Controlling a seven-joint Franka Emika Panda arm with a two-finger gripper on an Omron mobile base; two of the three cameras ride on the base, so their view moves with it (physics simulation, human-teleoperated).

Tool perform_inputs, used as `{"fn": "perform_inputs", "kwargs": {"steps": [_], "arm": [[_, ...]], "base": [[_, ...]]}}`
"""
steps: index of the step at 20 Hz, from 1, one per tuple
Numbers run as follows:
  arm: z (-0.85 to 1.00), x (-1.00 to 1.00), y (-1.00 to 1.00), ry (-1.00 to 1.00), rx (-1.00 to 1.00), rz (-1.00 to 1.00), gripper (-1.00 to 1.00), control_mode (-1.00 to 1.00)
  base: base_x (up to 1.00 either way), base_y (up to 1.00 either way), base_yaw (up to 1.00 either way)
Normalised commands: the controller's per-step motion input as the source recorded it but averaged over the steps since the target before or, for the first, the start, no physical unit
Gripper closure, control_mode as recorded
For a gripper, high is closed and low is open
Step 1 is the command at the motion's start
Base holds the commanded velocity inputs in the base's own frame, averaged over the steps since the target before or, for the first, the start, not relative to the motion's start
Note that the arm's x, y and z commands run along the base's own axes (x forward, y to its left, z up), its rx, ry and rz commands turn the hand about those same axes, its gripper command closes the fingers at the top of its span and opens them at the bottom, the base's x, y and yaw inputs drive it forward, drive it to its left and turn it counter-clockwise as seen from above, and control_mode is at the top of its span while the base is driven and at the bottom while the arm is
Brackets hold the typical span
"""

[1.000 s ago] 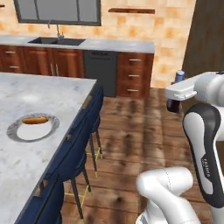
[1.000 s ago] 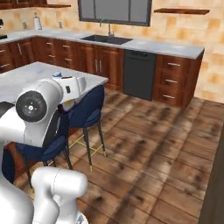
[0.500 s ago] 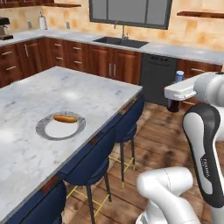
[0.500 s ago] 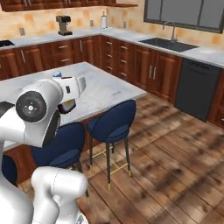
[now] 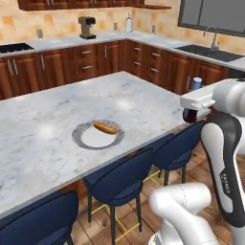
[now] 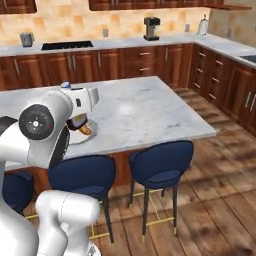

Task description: Move the hot dog bun to the plate on the dining table and place the condiment next to that plate. Then navigate to the fridge and take the sausage and place it on the plate as well.

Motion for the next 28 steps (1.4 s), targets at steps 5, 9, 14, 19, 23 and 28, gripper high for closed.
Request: {"fn": "perform_inputs", "kwargs": {"steps": [5,9,14,19,23,28], "arm": [[0.00,0.00,0.00,0.00,0.00,0.00,1.00,1.00],[0.00,0.00,0.00,0.00,0.00,0.00,1.00,1.00],[-0.37,0.52,-0.50,0.05,0.04,0.33,1.00,-1.00],[-0.84,0.55,-0.68,0.01,0.05,0.48,1.00,-1.00],[-0.75,0.75,-0.10,0.00,0.02,0.39,1.00,-1.00],[-0.65,0.84,-0.03,0.00,0.00,0.35,1.00,-1.00]], "base": [[0.63,-0.33,0.64],[0.89,-0.36,0.51],[0.19,-0.06,0.08],[0.00,0.00,0.00],[0.00,0.00,0.00],[0.00,0.00,0.00]]}}
